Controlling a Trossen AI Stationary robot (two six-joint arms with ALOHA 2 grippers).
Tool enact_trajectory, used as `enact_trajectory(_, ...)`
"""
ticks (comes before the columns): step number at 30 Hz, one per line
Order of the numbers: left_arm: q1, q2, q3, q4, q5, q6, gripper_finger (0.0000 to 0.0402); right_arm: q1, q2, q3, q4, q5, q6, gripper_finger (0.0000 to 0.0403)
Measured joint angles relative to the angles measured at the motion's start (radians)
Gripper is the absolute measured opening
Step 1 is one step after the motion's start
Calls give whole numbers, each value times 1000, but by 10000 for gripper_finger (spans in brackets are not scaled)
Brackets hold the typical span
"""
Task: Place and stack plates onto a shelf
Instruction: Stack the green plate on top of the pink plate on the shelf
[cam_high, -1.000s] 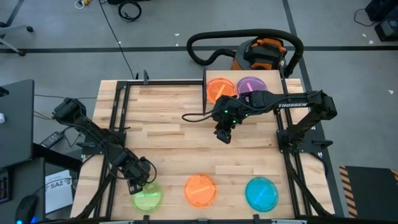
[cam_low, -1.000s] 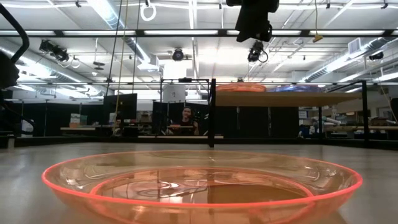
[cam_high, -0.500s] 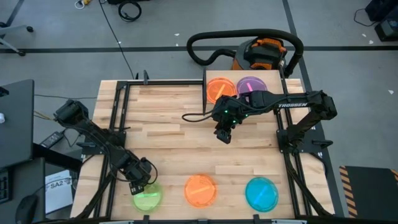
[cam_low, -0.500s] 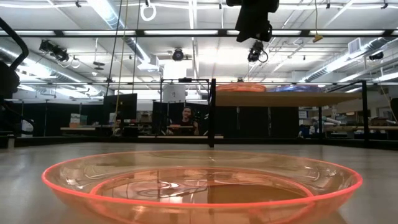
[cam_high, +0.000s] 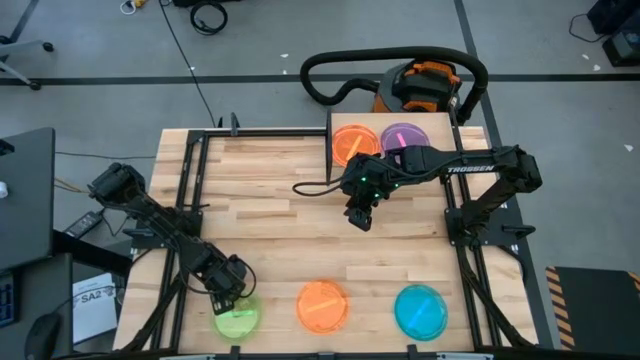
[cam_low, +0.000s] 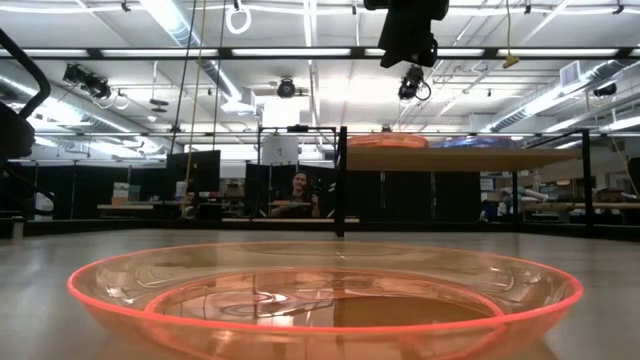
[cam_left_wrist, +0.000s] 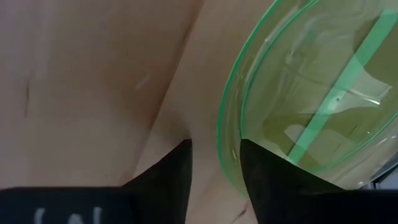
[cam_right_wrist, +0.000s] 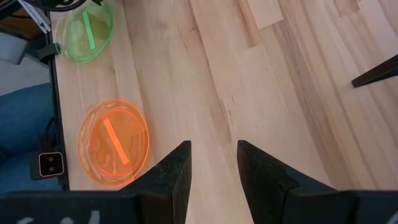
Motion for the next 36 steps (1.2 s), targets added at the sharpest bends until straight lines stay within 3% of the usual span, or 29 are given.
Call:
enact_trajectory(16,0,4,-1,31,2,0,12,0,0,0,0,0,0,135)
enact_trajectory(25,8,-4,-1,30,6,-7,6,0,0,0,0,1,0,135)
enact_trajectory(36,138,-86,50,0,-78,96,3,0,0,0,2,0,6,135)
